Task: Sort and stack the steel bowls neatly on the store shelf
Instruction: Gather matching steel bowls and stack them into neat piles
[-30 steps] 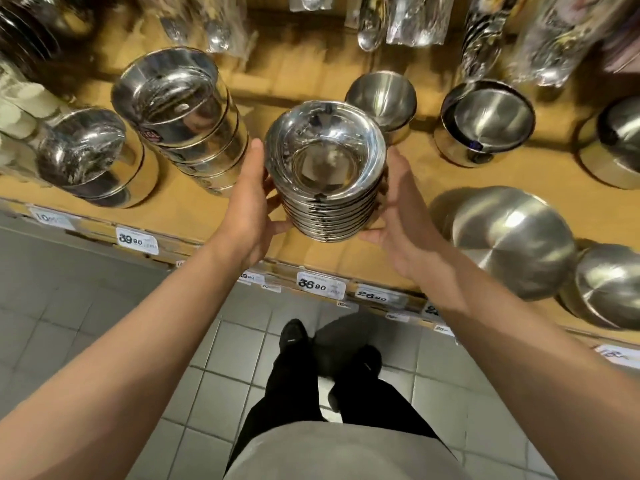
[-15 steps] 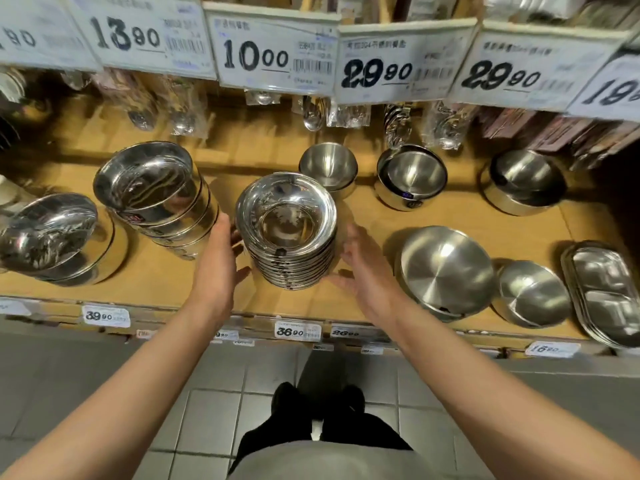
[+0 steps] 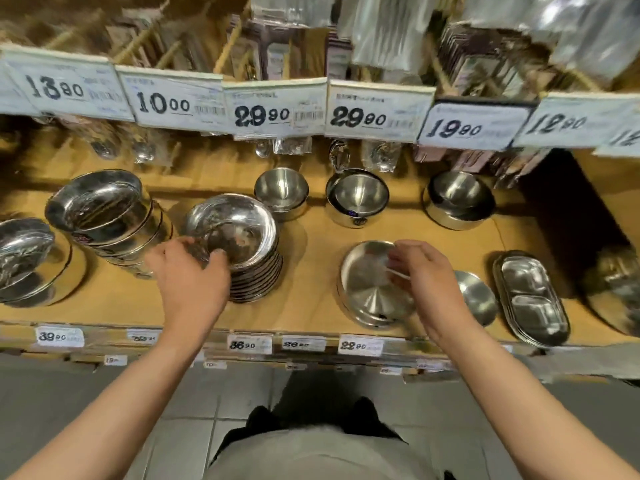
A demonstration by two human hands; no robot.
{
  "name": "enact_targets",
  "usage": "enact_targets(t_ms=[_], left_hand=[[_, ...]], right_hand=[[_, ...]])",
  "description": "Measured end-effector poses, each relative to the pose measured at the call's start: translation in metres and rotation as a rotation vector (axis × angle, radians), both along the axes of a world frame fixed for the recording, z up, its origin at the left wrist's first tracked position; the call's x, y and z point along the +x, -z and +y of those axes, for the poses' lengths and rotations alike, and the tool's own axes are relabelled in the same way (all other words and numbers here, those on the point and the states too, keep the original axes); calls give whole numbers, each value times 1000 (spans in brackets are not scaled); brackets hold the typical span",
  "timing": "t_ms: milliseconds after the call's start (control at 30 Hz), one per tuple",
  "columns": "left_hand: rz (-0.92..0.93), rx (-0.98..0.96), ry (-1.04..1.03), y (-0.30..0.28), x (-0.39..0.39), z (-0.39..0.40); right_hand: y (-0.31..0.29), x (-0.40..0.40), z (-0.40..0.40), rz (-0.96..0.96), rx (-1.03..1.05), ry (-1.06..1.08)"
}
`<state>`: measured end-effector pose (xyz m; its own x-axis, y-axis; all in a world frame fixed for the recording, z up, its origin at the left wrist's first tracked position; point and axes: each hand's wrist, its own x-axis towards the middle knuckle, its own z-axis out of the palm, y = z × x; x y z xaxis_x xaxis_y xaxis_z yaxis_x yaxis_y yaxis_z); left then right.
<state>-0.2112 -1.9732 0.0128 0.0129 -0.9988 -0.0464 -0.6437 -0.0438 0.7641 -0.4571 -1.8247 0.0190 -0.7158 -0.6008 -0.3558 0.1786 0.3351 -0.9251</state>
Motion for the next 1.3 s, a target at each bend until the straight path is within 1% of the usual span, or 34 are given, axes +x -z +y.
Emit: enact_targets(t_ms=[100,200,300,433,533,633,700,800,833,933,1033,1100,1167,1300], left_hand=[[0,-24,-89,1,-1,-4],[41,-75,-161,-5,0,-10],[75,-44,-226,-13,5,-15],[161,-3,-208,-14,18,-17],[208,17,-169,-15,28,-21],[231,41,-88,-19,36,-31],[222,57,-23,-21,40,-43],[235,106,76,-20,42,-56],[255,123,95,-18,43,-58],[289,157,111,-15,45,-64],[315,218,120,-9,48,-71],[330,259,129,-6,48,-73],[324,268,140,-4,49,-73],[329,223,158,-5,48,-76]], right_hand=[[1,-13,7,-25,-7,-44],[-1,-14,4,5,14,-160],[0,-5,-12,17,60,-290],[2,22,-48,-78,78,-427],[3,48,-70,-84,47,-542],[2,76,-92,-93,65,-570],[2,93,-105,-79,79,-534],[8,109,-116,33,106,-382],[10,112,-117,115,100,-359],[10,118,-116,426,105,-409],[6,122,-117,632,137,-375],[2,124,-118,697,149,-343],[-2,125,-119,708,164,-323],[-4,126,-120,714,169,-278]])
